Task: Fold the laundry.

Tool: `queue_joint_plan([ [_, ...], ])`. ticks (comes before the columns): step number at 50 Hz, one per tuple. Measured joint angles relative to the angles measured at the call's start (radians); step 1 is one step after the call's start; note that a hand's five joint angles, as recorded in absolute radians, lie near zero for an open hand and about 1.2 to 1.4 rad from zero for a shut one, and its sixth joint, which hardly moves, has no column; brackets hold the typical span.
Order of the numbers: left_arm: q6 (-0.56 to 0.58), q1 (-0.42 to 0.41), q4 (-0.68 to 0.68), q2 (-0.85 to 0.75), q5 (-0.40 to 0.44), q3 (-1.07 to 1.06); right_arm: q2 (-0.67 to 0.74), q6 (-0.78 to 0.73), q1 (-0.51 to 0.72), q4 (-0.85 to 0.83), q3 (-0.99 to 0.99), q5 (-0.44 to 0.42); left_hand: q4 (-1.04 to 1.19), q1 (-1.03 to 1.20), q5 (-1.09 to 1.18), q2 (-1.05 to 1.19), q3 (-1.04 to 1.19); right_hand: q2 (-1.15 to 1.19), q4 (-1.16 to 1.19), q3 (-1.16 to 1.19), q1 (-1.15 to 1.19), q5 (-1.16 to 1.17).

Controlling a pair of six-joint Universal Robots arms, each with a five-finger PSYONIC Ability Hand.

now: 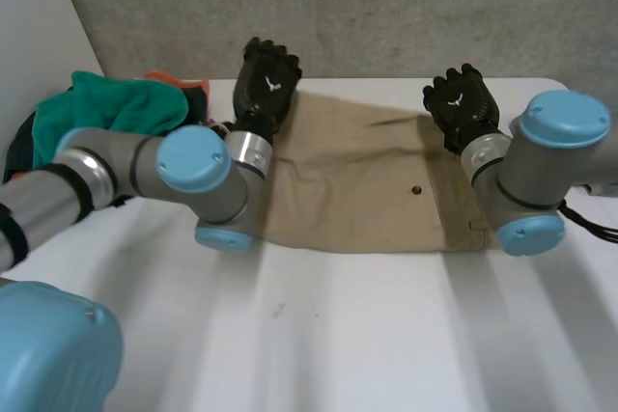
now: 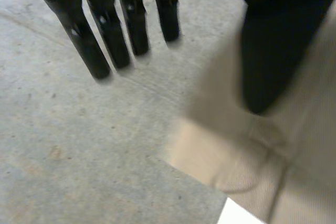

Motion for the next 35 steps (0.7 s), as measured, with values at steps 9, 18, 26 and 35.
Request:
queue_joint_plan([
  [9,0.001,-0.037,0.057,0.003,-0.013,-0.112,-0.001,0.014,0.001,0.008,0.001,0.062,-0.363,-0.263,-0.342,-0.362,-0.364,-0.184,-0.212,-0.210,-0.146,-0.174],
  [18,-0.054,-0.050,0.097,0.291,-0.060,-0.457,-0.249,0.187,-0.036,0.256,0.235,-0.006,-0.363,-0.263,-0.342,-0.362,-0.364,-0.173,-0.205,-0.203,-0.142,-0.170],
  [26,-0.205,-0.060,0.087,0.461,-0.066,-0.663,-0.296,0.305,-0.149,0.426,0.366,-0.122,-0.363,-0.263,-0.342,-0.362,-0.364,-0.063,-0.100,-0.096,-0.052,-0.070],
  [35,-0.266,-0.069,0.084,0.487,-0.064,-0.706,-0.239,0.304,-0.182,0.318,0.395,-0.138,-0.363,-0.263,-0.342,-0.362,-0.364,0.498,0.437,0.457,0.453,0.461],
])
